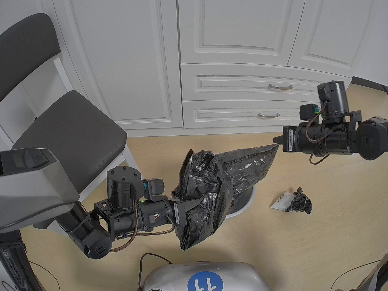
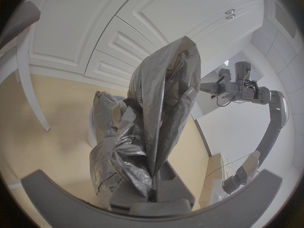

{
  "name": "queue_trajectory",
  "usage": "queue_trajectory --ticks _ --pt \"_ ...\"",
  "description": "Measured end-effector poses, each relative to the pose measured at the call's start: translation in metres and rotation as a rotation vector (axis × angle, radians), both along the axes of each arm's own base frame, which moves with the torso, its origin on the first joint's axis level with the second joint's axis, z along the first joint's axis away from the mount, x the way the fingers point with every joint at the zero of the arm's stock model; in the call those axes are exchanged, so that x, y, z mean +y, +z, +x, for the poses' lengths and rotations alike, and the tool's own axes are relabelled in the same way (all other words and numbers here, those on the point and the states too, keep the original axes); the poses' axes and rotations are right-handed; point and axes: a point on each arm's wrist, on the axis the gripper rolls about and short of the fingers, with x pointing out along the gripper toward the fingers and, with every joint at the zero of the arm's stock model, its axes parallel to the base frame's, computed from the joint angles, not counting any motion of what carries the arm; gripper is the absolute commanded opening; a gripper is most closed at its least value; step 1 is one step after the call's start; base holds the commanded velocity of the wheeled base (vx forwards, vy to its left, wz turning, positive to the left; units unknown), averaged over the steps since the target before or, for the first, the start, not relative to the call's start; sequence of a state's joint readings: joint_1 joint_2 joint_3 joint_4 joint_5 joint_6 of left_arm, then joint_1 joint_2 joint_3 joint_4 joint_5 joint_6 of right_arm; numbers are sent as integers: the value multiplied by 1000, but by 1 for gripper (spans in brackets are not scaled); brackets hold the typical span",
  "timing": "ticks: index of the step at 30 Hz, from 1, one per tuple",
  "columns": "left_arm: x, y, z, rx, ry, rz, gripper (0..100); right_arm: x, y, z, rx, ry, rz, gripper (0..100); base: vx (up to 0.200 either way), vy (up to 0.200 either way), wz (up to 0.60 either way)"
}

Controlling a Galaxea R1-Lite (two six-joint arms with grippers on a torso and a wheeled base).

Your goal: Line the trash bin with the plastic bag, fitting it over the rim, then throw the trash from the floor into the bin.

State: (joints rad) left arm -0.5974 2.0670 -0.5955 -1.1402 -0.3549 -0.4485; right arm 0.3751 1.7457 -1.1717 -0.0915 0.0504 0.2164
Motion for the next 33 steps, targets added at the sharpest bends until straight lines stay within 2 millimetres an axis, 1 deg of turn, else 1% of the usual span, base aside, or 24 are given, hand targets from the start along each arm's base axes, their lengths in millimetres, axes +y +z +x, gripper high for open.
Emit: queue_trajectory --ticks 4,6,11,12,19,25,28,33 --pt "1 -3 1 30 6 21 0 8 -18 14 47 9 -12 0 0 0 0" --pt "2 -6 0 66 8 46 0 14 -27 18 70 20 -22 0 0 0 0" --pt "1 -4 2 108 21 79 0 25 -45 23 116 44 -42 0 0 0 0" --pt "1 -3 3 109 24 81 0 27 -48 24 124 48 -45 0 0 0 0" --pt "0 4 12 89 76 89 0 43 -88 37 215 75 -93 0 0 0 0" --pt "0 4 16 83 88 89 0 54 -116 48 269 79 -109 0 0 0 0" --pt "0 3 16 84 89 91 0 63 -131 58 293 56 -77 0 0 0 0" --pt "-2 0 14 91 81 100 0 84 -162 76 307 1 32 0 0 0 0"
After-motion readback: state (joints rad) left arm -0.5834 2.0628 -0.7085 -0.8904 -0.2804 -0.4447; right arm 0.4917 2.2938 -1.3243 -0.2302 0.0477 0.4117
